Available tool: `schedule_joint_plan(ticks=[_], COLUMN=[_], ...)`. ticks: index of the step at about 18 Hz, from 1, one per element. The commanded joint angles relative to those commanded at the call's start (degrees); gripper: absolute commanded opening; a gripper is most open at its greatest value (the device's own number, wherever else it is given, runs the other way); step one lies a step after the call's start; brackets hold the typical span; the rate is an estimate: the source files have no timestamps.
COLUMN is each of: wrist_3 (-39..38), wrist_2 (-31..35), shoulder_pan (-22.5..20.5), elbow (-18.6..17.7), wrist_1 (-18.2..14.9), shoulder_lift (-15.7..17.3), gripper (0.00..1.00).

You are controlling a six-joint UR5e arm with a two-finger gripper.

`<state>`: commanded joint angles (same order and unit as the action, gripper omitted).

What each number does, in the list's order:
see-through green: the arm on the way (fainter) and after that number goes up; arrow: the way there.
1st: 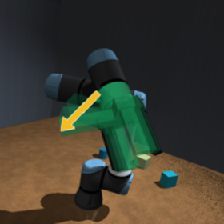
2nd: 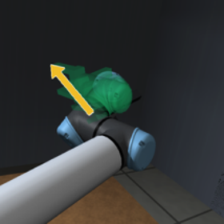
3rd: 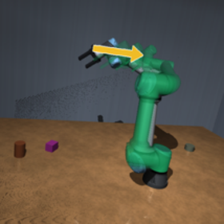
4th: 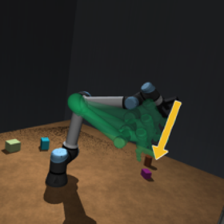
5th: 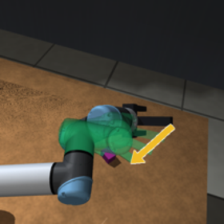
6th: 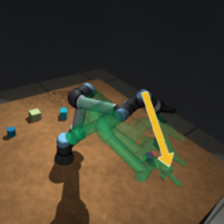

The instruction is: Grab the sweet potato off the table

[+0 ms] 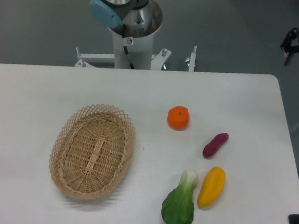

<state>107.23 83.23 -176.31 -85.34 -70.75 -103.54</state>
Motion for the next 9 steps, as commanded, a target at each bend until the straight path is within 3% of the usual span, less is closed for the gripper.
schedule_joint_plan(ticks=[6,9], wrist_3=[-0.2,-5.5], wrist_2=[-0.4,-0.4], shoulder_pan=[0.2,0.7], elbow=[-0.8,-0.9], wrist_1=[0.8,0.9], shoulder_lift=[0.0,0.0], gripper=[1.00,1.00])
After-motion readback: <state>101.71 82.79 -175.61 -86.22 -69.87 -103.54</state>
